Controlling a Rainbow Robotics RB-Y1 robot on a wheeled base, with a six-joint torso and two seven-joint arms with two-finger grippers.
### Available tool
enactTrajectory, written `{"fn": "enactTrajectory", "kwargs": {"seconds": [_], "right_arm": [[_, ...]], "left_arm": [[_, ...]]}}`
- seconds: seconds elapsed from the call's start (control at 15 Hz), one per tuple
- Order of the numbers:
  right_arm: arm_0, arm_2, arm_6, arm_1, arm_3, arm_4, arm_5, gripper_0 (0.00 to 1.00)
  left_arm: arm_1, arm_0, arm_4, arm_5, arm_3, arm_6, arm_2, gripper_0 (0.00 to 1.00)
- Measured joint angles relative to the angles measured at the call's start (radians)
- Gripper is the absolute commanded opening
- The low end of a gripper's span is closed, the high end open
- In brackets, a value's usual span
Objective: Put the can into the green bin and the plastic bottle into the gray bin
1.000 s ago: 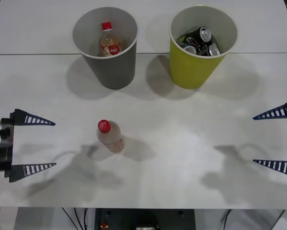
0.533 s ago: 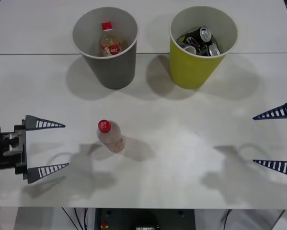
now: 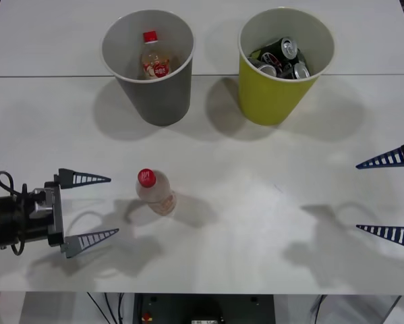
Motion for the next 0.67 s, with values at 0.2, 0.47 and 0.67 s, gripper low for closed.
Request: {"fn": "enactTrajectory", "kwargs": {"seconds": [0.2, 0.47, 0.67], "right_arm": [[0.0, 0.0, 0.0, 0.0, 0.0, 0.0, 0.0, 1.0], [0.0, 0.0, 0.0, 0.0, 0.0, 0.0, 0.0, 1.0], [0.0, 0.0, 0.0, 0.0, 0.0, 0.0, 0.0, 1.0]], "left_arm": [[-0.037, -0.032, 0.005, 0.0, 0.031, -0.005, -0.007, 1.0], [-0.096, -0.045, -0.012, 0.014, 0.034, -0.004, -0.007, 1.0], [-0.132, -0.057, -0.044, 0.023, 0.034, -0.005, -0.008, 1.0]]}}
